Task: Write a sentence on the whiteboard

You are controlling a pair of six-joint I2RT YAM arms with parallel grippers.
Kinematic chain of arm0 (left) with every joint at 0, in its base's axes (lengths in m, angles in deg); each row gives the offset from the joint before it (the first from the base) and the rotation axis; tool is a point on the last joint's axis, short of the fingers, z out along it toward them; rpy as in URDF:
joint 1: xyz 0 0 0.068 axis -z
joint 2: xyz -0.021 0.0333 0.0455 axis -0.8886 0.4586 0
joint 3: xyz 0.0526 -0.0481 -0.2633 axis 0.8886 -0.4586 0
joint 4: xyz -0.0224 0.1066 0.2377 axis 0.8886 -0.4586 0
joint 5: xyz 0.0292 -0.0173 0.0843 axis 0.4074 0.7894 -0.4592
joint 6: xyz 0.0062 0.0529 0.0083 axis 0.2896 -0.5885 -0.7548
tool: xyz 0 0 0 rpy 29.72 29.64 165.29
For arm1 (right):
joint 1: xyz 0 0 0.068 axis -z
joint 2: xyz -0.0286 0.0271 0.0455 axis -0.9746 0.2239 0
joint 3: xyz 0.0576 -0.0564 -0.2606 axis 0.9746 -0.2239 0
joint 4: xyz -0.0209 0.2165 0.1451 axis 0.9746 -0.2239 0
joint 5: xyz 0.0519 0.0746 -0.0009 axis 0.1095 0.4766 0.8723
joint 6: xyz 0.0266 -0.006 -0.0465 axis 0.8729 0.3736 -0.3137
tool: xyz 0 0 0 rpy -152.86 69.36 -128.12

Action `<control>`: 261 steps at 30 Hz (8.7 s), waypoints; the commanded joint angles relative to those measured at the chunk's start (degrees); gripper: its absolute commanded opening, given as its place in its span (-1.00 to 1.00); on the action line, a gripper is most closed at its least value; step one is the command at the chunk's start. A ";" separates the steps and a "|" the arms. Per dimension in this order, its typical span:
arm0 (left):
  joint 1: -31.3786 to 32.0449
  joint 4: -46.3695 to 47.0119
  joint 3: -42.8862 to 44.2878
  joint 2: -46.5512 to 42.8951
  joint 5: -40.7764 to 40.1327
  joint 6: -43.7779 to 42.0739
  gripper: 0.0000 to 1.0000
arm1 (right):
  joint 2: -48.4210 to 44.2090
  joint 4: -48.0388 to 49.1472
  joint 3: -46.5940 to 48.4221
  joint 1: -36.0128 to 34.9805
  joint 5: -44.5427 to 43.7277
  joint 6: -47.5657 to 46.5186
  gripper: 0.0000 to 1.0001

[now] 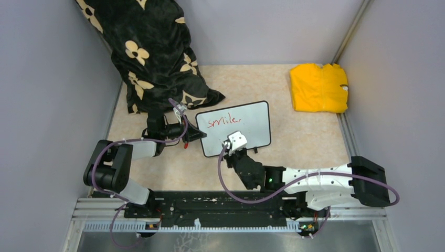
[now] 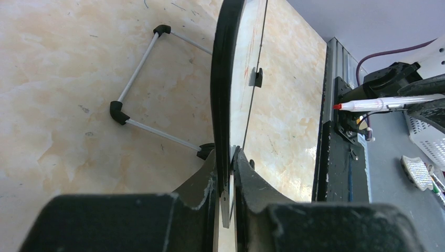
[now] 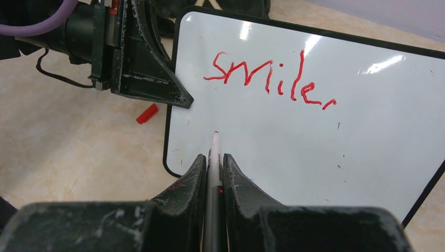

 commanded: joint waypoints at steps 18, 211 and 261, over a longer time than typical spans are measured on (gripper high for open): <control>3.40 -8.57 0.91 -1.11 -7.48 -8.16 -1.00 | 1.48 -1.10 2.93 -0.92 -0.58 5.03 -1.00; 3.40 -19.35 3.89 -0.12 -13.01 -13.64 -1.00 | 5.83 6.05 0.48 11.19 9.70 3.26 -1.00; 3.40 -19.53 4.19 0.32 -12.61 -13.81 -1.00 | 8.80 2.81 -2.41 12.99 13.31 8.22 -1.00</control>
